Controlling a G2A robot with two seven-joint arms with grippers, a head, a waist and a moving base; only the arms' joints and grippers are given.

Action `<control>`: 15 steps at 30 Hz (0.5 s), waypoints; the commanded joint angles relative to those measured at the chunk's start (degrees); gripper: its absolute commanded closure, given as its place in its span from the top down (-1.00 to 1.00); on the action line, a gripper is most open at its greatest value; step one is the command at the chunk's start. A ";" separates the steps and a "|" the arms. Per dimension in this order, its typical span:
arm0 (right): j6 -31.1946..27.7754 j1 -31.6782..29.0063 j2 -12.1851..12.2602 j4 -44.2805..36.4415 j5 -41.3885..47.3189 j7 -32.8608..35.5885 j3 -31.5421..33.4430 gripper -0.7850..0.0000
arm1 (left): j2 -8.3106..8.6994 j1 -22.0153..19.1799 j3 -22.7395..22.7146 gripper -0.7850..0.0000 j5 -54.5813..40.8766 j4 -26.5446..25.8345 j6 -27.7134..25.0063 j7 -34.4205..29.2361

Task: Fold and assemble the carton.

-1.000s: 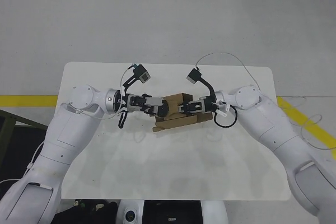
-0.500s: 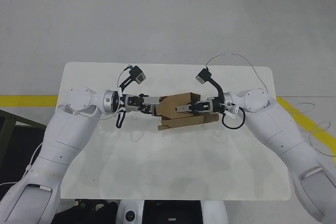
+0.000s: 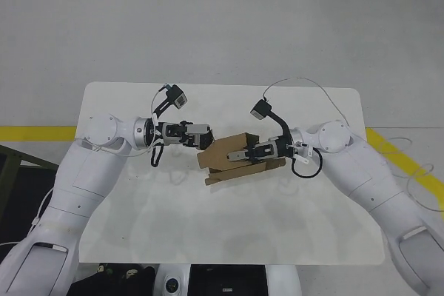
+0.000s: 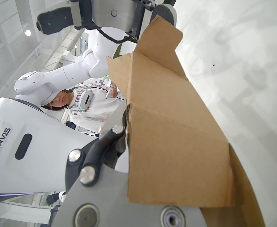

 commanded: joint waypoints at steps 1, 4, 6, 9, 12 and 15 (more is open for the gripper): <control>0.10 0.08 -0.13 -0.40 0.05 0.10 -0.33 -1.00 | -0.04 0.03 0.07 1.00 -0.11 -0.23 0.13 -0.18; 0.12 0.29 -0.38 -0.64 0.27 0.12 -0.77 -1.00 | -0.09 0.00 0.20 1.00 -0.18 -0.38 0.23 -0.35; 0.05 0.42 -0.53 -0.60 0.27 0.04 -1.05 -1.00 | -0.15 -0.02 0.28 1.00 -0.28 -0.43 0.26 -0.41; 0.04 0.63 -0.70 -0.36 0.30 0.03 -1.36 -1.00 | -0.19 -0.10 0.33 1.00 -0.31 -0.37 0.26 -0.61; -0.21 0.73 -0.76 0.14 0.71 -0.21 -1.34 -1.00 | -0.19 -0.18 0.18 1.00 -0.34 -0.14 0.24 -0.71; -1.13 0.65 -0.70 0.87 1.13 -1.13 -0.84 -1.00 | -0.13 -0.23 -0.13 1.00 0.00 0.07 0.08 -0.65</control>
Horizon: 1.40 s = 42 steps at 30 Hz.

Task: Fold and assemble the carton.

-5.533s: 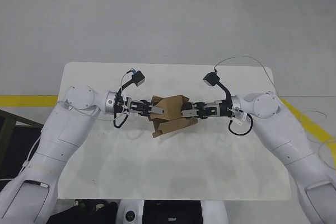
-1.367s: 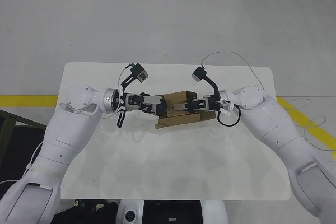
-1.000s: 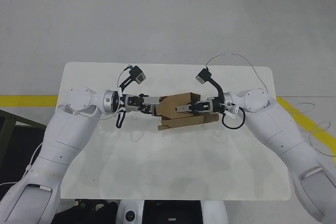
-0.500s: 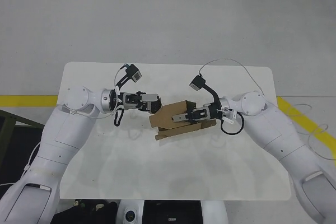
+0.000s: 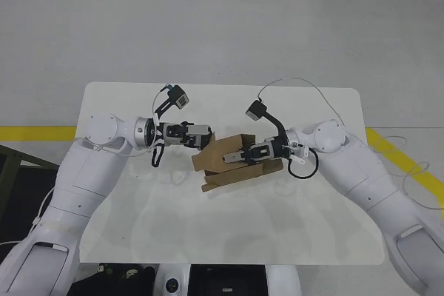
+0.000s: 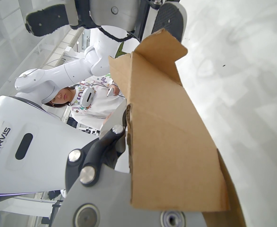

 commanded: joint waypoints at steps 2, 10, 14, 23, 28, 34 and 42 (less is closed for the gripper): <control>-1.12 -0.15 0.13 0.87 0.22 -1.12 0.66 -1.00 | 0.09 0.01 -0.26 1.00 0.86 -0.09 -0.16 0.20; -4.15 -0.44 0.17 2.63 -0.32 -4.15 2.09 -1.00 | 0.09 0.89 -0.04 1.00 1.09 -2.47 0.36 0.37; -5.64 -0.34 -0.02 3.72 -1.00 -5.65 2.68 -1.00 | -0.02 1.15 0.45 1.00 1.10 -3.18 0.67 0.22; -8.52 -0.16 -0.28 6.04 -3.43 -8.53 4.47 -1.00 | -0.07 1.83 0.81 1.00 0.88 -4.09 1.41 -0.30; -9.72 -0.35 -0.57 6.57 -4.42 -9.73 5.45 -1.00 | -0.17 1.93 1.16 1.00 0.72 -4.52 1.80 -0.51; -9.98 -0.36 -1.15 6.38 -5.32 -10.27 6.11 -1.00 | -0.35 1.77 1.70 1.00 0.71 -4.57 1.92 -0.57; -10.09 -0.47 -2.20 5.72 -6.71 -11.29 6.28 -1.00 | -0.68 1.56 2.67 1.00 0.59 -4.62 2.03 -0.71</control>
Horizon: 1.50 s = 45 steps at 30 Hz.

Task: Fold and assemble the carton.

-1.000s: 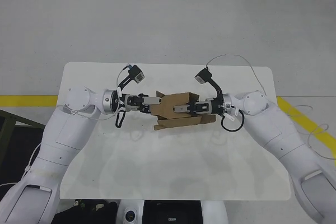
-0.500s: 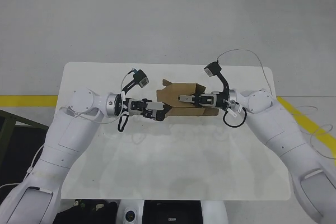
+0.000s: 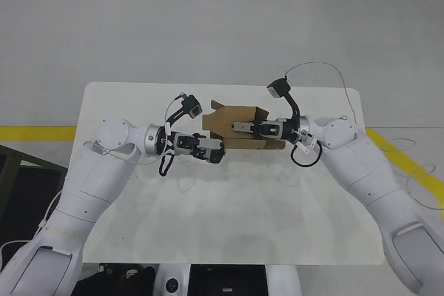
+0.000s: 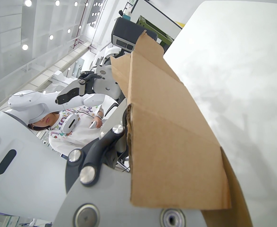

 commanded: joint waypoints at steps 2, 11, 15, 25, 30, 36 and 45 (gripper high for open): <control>0.06 0.04 -0.43 -0.19 -0.40 -0.23 -0.04 -1.00 | -0.12 -0.08 0.31 1.00 -0.03 0.18 -0.01 0.06; -0.23 0.15 -1.44 0.46 -1.61 -0.71 0.40 -1.00 | -0.35 -0.38 0.65 1.00 -0.29 0.50 -0.13 -0.23; -0.16 -0.08 -1.90 0.07 -2.24 -0.94 0.36 -1.00 | -0.44 -0.48 0.74 1.00 -0.37 0.76 -0.12 -0.11; 0.00 -0.56 -2.76 0.37 -3.18 -0.76 0.80 -1.00 | -0.55 -0.88 0.38 1.00 -0.42 1.40 -0.52 0.04; -0.01 -0.78 -3.02 0.53 -3.70 -0.73 1.32 -1.00 | -0.54 -0.84 0.11 1.00 -0.32 1.45 -0.62 0.12; -0.09 -1.03 -3.24 1.04 -3.83 -0.74 2.23 -1.00 | -0.54 -0.79 -0.13 1.00 -0.25 1.36 -0.62 0.00; 1.68 -1.93 -2.15 2.25 -2.56 2.83 5.18 -1.00 | 0.16 -0.17 -2.86 1.00 0.59 2.42 -0.86 0.14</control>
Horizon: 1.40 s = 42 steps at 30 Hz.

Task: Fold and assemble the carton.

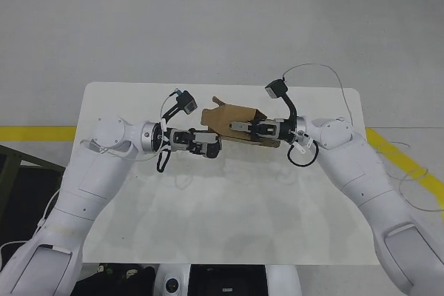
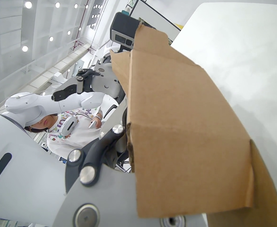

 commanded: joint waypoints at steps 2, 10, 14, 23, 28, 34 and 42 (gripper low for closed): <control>1.50 -0.83 0.78 -0.51 0.43 1.47 1.10 -1.00 | 0.46 0.39 -1.80 1.00 0.38 0.35 -0.08 0.37; 5.27 -3.68 3.04 -4.43 2.04 5.24 3.63 -1.00 | 2.06 1.55 -5.80 1.00 8.32 0.61 -0.28 1.86; 6.61 -4.88 4.05 -6.55 3.17 6.58 4.65 -1.00 | 2.83 1.83 -5.97 1.00 19.43 0.09 -1.03 5.42; 7.98 -6.57 5.48 -10.11 4.52 7.96 5.21 -1.00 | 3.00 1.96 -3.73 1.00 27.70 -0.04 -0.03 8.82; 7.79 -7.04 5.70 -12.46 6.73 7.77 4.85 -1.00 | 2.68 1.22 -1.61 1.00 30.75 0.08 0.69 10.69; 7.87 -6.78 5.87 -13.53 7.28 7.84 4.02 -1.00 | 2.12 0.28 0.43 1.00 30.33 0.21 1.12 11.47; 7.11 -5.63 5.64 -12.32 8.01 7.09 2.42 -1.00 | 1.60 -0.92 2.37 1.00 29.73 -1.16 1.40 11.23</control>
